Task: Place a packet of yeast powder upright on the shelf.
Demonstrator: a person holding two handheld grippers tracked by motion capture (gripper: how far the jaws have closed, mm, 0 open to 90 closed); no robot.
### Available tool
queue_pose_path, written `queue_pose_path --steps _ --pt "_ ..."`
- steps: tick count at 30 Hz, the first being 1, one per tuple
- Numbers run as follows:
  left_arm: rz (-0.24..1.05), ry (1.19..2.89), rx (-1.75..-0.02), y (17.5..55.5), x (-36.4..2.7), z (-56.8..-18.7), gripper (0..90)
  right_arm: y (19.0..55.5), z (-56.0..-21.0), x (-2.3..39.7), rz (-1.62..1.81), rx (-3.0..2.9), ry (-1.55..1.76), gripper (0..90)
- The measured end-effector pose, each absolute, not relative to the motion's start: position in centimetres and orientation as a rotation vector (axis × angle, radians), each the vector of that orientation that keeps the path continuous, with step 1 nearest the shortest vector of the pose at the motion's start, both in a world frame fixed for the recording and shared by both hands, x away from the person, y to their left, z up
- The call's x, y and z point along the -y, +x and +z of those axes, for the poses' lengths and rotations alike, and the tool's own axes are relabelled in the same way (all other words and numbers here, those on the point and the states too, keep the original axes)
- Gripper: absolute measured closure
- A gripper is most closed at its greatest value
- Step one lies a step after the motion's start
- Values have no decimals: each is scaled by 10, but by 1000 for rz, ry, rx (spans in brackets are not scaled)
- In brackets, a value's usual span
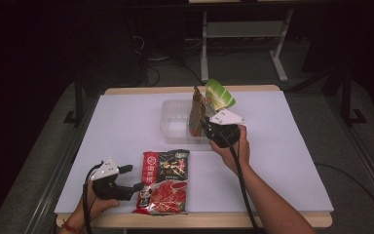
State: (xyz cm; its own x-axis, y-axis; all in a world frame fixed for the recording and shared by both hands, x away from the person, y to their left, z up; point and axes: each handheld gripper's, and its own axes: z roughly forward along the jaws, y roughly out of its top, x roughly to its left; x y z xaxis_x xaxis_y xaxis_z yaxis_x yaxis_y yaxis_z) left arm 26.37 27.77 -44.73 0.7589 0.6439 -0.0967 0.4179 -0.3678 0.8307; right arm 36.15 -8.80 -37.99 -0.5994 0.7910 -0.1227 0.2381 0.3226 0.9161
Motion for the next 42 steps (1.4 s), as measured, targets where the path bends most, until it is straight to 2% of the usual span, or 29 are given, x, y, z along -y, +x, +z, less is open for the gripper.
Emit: queue_pose_path --steps 16,26,38,42 --pt "202 1996 -901 274 -273 -452 144 325 -398 95 1340 -2120 873 718" --pt "119 2032 -939 286 -258 -454 143 305 -423 72 1430 -2432 808 576" --pt "94 2052 -896 285 -250 -455 141 308 -447 50 1364 -2663 888 371" --pt "89 2068 -872 283 -248 -455 144 310 -450 49 1347 -2664 922 333"
